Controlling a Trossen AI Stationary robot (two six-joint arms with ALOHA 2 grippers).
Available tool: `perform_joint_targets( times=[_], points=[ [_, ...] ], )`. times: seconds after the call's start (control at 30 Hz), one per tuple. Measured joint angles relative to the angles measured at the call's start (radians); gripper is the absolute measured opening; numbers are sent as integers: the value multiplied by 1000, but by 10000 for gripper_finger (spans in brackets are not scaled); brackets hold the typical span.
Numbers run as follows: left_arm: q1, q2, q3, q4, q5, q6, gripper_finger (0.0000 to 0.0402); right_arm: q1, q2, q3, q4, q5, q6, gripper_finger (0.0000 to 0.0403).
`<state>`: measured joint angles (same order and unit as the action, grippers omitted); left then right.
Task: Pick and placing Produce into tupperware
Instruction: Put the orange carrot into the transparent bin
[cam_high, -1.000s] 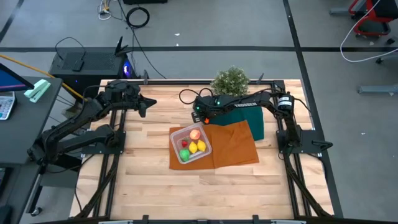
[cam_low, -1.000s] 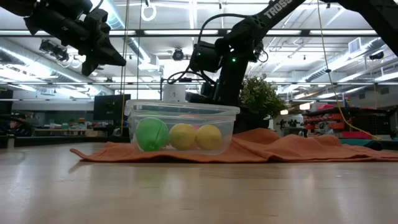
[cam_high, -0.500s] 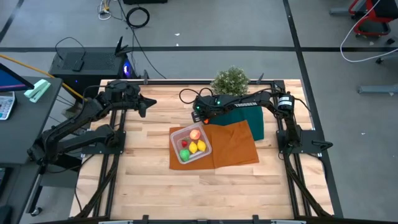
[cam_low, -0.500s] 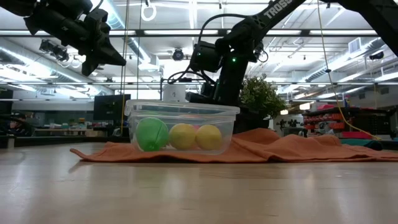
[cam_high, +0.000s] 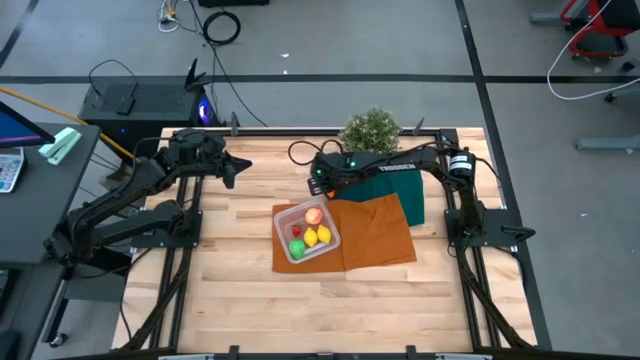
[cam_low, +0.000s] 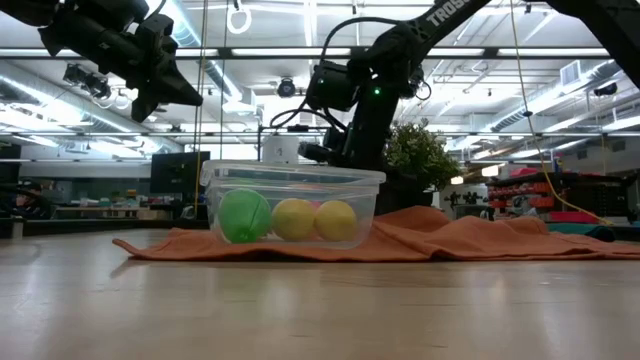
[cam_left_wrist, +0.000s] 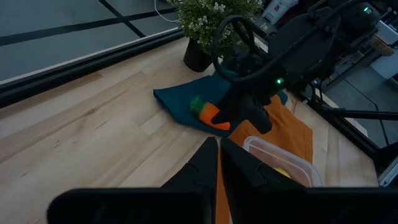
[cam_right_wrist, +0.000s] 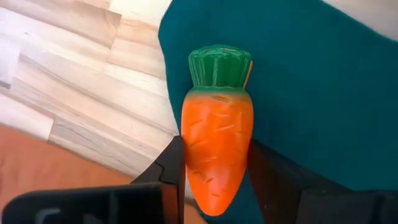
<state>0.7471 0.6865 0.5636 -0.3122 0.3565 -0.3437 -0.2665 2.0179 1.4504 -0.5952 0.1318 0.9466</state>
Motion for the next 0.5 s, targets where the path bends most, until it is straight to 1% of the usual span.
perform_joint_targets(
  times=[0.27,0.5],
  points=[
    [0,0,0,0,0,0,32,1,-32,2,-1,9,-1,97],
    [0,0,0,0,0,0,35,-4,-112,2,1,42,-38,96]
  ],
)
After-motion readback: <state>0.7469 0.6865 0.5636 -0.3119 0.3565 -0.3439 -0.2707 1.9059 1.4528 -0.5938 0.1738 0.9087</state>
